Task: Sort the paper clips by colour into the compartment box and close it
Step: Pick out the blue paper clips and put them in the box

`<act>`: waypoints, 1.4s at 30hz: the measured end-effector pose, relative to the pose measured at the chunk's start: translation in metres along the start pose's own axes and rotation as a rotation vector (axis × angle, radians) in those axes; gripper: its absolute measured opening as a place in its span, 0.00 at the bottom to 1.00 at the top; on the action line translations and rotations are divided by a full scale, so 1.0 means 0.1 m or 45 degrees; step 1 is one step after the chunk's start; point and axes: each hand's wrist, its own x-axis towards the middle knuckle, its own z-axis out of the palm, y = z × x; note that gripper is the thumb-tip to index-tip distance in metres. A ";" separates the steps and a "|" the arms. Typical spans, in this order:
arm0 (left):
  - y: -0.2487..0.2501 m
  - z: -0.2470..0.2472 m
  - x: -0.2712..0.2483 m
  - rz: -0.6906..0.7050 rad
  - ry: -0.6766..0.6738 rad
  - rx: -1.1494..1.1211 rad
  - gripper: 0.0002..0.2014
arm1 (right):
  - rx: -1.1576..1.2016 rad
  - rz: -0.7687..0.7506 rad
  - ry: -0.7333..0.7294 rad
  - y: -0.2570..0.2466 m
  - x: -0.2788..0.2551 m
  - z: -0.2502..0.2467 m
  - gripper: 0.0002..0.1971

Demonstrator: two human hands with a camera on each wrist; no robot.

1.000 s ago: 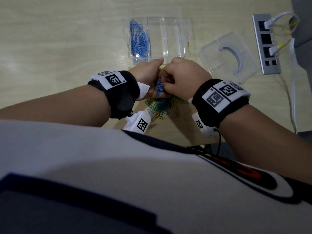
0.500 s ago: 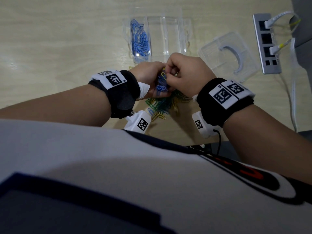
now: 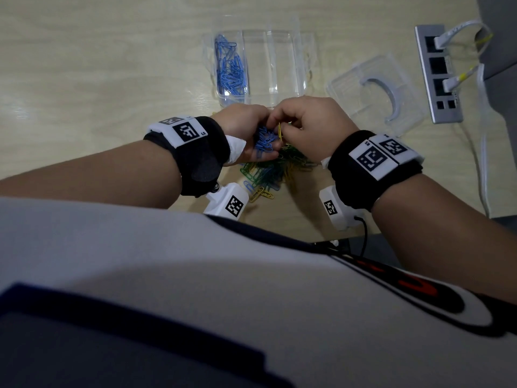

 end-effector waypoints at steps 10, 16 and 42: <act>0.00 -0.03 0.00 -0.034 -0.046 0.096 0.14 | 0.038 0.204 0.238 0.25 0.00 -0.17 0.12; -0.01 -0.02 -0.01 -0.044 -0.050 0.205 0.14 | -0.247 0.515 0.162 0.56 -0.02 -0.25 0.12; -0.01 0.04 0.01 -0.098 0.015 0.217 0.15 | -0.429 0.564 -0.136 0.55 0.06 0.11 0.12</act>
